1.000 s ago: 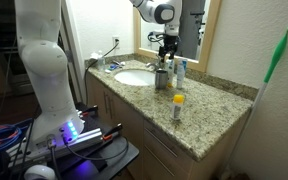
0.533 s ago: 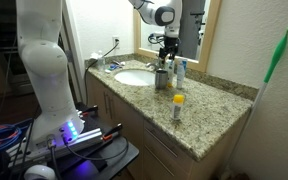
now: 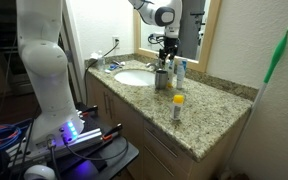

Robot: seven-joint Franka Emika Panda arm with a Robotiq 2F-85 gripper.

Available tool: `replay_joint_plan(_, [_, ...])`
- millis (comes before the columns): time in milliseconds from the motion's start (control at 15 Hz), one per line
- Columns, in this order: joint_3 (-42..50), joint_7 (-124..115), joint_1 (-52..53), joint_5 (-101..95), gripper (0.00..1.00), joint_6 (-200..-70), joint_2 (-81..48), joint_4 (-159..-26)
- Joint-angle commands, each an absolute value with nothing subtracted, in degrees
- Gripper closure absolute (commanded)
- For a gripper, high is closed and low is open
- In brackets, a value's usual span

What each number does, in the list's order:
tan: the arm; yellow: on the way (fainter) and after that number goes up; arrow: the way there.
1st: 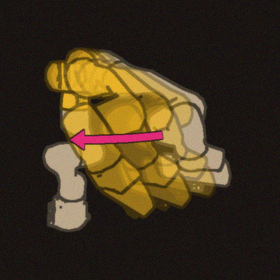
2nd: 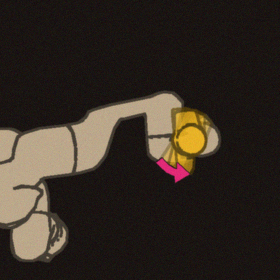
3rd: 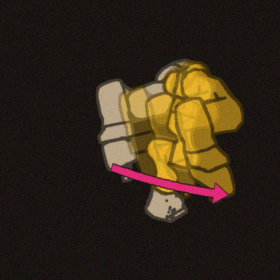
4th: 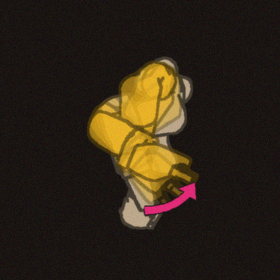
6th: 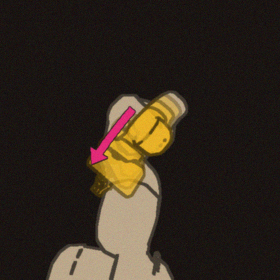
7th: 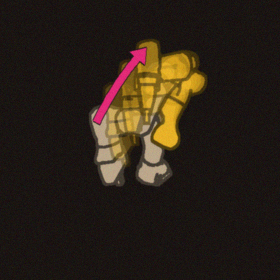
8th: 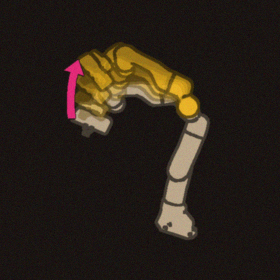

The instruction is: Move the white tube to the right

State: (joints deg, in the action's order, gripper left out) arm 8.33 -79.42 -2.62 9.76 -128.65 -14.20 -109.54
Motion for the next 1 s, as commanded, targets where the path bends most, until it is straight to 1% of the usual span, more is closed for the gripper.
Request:
replay_joint_plan(0, [8.3, -79.9, -2.9, 9.0, 0.48, -128.6, -14.0, -109.7])
replay_joint_plan(67, [8.3, -80.1, -2.8, 8.6, 0.54, -128.8, -14.0, -109.8])
replay_joint_plan(133, [8.3, -80.1, -2.8, 8.4, 0.62, -128.8, -14.0, -109.8])
replay_joint_plan(200, [8.3, -80.1, -2.8, 8.2, 0.67, -128.8, -14.0, -109.9])
replay_joint_plan(467, [8.2, -80.0, -2.7, 7.5, 0.97, -129.0, -14.1, -110.0])
replay_joint_plan(600, [8.1, -79.6, -2.5, 7.2, 1.0, -129.6, -13.7, -110.2])
replay_joint_plan(733, [8.0, -78.9, -2.2, 6.0, 1.0, -131.3, -12.5, -110.9])
replay_joint_plan(933, [8.5, -79.0, -1.3, 1.0, 0.99, -137.8, -8.7, -112.3])
